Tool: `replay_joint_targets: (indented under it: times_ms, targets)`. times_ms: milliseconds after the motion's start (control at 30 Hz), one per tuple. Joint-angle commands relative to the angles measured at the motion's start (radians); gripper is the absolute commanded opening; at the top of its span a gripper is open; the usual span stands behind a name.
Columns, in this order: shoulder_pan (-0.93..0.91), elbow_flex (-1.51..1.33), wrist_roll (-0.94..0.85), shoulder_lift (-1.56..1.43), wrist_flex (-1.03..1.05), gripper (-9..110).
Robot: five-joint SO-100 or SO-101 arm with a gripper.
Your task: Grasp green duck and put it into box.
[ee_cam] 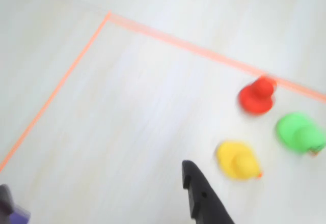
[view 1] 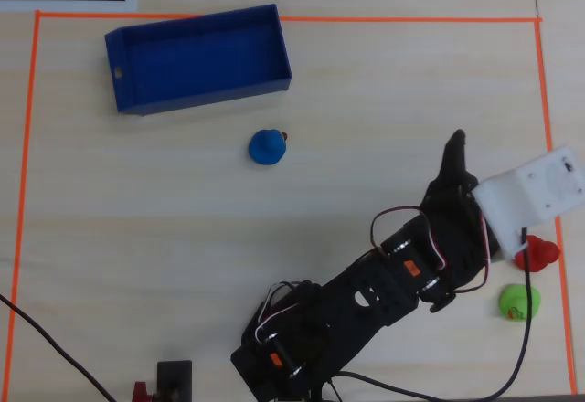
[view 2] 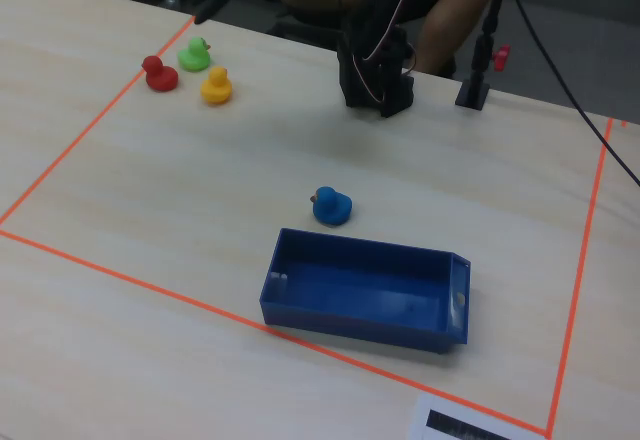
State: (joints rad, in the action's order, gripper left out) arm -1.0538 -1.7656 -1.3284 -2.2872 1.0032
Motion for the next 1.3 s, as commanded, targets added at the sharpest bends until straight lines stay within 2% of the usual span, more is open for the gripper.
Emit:
replay_joint_targets:
  times_ms: [0, 600, 867, 1267]
  targets:
    - [-0.094, 0.094, 0.002, 0.081, -0.147, 47]
    - [-0.442, 0.121, -0.087, 0.580, -0.652, 49]
    - [-0.558, 0.235, -0.127, 0.680, -0.569, 48]
    - [-0.641, 0.109, -0.173, 0.652, -0.620, 49]
